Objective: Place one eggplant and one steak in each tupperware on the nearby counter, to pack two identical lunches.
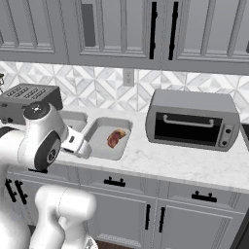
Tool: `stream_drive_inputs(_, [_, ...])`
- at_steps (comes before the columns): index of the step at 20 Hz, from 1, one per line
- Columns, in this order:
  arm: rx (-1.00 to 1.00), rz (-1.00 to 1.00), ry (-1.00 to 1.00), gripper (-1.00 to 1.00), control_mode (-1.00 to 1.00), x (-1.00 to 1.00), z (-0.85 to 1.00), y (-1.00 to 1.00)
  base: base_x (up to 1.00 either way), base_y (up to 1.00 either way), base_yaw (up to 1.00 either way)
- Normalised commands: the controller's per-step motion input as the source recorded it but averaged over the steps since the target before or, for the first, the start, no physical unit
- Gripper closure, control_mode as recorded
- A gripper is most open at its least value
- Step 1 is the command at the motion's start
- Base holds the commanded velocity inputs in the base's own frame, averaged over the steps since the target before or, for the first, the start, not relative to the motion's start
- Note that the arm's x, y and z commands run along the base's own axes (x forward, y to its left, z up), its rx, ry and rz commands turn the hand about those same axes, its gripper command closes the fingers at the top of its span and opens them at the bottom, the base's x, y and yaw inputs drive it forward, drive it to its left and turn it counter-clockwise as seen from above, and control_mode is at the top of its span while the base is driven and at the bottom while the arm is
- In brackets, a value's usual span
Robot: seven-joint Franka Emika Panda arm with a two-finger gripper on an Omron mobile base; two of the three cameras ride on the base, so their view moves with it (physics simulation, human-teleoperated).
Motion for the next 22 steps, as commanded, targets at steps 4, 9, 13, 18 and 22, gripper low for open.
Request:
stream_drive_inputs(4, [-0.03, 0.02, -0.03, -1.0, -1.0, -0.96, 0.02, 0.28, 0.0, 0.0, 0.0])
stream_drive_inputs(9, [0.0, 0.06, 0.0, -1.0, -1.0, -0.99, -0.05, 0.14, 0.0, 0.0, 0.0])
stream_drive_inputs(13, [0.0, 0.0, 0.0, -1.0, 1.0, 0.0, 0.0, 0.0, -1.0, 0.3, 0.04])
stream_drive_inputs(18, [0.0, 0.0, 0.0, -1.0, 1.0, 0.0, 0.0, 0.0, -1.0, 0.3, 0.15])
stream_drive_inputs(22, [0.0, 0.0, 0.0, -1.0, 1.0, 0.0, 0.0, 0.0, -0.97, 0.47, 0.52])
